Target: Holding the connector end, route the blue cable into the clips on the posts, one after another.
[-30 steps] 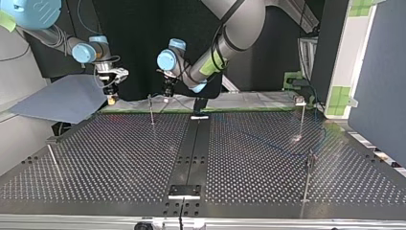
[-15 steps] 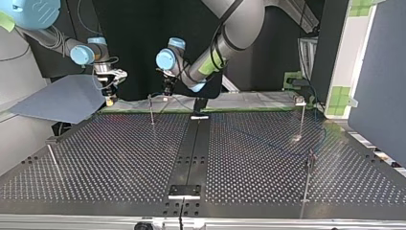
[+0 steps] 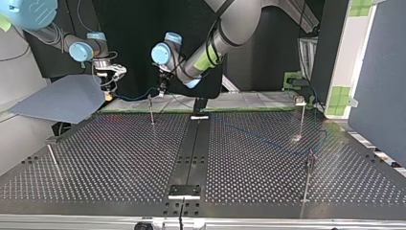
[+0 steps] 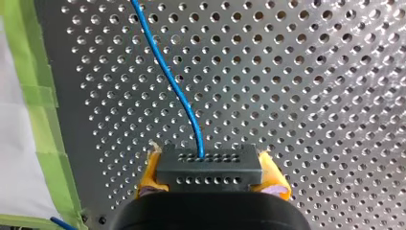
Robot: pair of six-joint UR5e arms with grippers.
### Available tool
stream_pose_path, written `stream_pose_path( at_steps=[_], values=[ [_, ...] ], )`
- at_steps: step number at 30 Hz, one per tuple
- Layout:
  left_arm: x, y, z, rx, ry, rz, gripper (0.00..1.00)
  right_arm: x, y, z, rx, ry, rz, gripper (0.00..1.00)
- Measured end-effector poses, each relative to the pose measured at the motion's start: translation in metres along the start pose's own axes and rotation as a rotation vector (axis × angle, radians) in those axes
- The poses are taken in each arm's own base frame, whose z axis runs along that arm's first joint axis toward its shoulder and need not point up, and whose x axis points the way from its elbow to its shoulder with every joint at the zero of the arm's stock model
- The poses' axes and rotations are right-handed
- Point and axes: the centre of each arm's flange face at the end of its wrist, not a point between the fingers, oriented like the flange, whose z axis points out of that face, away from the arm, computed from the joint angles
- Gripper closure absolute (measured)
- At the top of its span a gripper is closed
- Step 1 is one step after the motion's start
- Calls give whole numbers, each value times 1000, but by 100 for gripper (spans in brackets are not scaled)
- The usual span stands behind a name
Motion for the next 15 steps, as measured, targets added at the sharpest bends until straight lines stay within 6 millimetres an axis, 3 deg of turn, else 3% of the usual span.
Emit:
stream_pose_path(
  at_steps=[15],
  values=[
    [-1,1,1,-3,5,2,100,17,16,1,11,43,-8,100]
  ],
)
